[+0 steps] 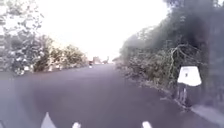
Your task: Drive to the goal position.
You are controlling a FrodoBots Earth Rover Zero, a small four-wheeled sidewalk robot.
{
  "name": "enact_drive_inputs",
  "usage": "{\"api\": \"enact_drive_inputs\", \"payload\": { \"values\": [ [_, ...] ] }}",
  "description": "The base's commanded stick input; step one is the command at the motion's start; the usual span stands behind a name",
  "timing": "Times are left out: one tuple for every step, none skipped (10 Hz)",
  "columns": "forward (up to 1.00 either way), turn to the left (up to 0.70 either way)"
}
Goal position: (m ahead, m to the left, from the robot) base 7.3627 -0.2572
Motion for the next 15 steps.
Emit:
{"api": "enact_drive_inputs", "payload": {
  "values": [
    [0.85, 0.00],
    [0.85, 0.00],
    [0.85, 0.00],
    [0.85, 0.00],
    [0.85, 0.00],
    [0.85, 0.00],
    [0.85, 0.00],
    [0.85, 0.00],
    [0.85, 0.00],
    [0.85, 0.00],
    [0.85, 0.00],
    [0.85, 0.00],
    [0.85, 0.00],
    [0.85, 0.00],
    [0.85, 0.00]
  ]
}}
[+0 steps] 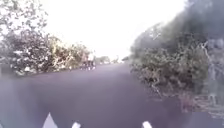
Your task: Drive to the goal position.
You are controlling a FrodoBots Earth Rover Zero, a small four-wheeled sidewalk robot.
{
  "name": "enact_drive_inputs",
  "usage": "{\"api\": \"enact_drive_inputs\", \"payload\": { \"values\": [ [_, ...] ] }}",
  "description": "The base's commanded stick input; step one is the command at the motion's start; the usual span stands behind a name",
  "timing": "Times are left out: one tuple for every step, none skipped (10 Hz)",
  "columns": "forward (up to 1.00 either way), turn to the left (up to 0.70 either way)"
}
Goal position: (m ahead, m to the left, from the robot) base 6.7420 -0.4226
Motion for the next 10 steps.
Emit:
{"api": "enact_drive_inputs", "payload": {
  "values": [
    [0.85, 0.00],
    [0.85, 0.00],
    [0.85, 0.00],
    [0.85, 0.00],
    [0.85, 0.00],
    [0.85, 0.00],
    [0.85, 0.00],
    [0.85, 0.00],
    [0.85, 0.00],
    [0.85, 0.00]
  ]
}}
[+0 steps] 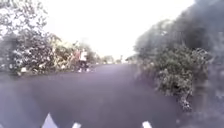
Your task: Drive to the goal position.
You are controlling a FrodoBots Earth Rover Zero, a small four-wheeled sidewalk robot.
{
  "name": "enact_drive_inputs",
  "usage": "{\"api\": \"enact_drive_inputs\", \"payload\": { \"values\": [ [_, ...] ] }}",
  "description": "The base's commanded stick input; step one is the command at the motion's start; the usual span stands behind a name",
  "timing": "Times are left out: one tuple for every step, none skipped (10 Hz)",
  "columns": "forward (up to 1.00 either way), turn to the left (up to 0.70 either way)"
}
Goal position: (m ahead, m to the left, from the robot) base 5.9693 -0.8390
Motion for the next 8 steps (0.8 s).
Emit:
{"api": "enact_drive_inputs", "payload": {
  "values": [
    [0.85, 0.00],
    [0.85, 0.00],
    [0.85, 0.00],
    [0.85, 0.00],
    [0.85, 0.00],
    [0.85, 0.00],
    [0.85, 0.00],
    [0.85, -0.01]
  ]
}}
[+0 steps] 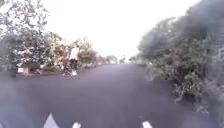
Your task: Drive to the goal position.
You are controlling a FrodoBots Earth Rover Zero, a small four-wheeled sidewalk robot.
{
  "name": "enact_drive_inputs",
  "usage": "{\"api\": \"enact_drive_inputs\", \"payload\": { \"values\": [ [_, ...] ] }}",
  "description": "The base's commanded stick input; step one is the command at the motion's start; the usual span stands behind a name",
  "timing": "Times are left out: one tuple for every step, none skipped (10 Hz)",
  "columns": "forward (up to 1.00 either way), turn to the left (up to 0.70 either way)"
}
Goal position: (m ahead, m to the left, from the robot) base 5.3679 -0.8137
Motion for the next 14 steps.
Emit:
{"api": "enact_drive_inputs", "payload": {
  "values": [
    [0.85, -0.02],
    [0.85, -0.03],
    [0.85, -0.29],
    [0.85, -0.32],
    [0.85, -0.34],
    [0.85, -0.34],
    [0.85, -0.34],
    [0.85, -0.34],
    [0.85, -0.34],
    [0.85, -0.34],
    [0.85, -0.34],
    [0.85, -0.34],
    [0.85, -0.34],
    [0.85, -0.34]
  ]
}}
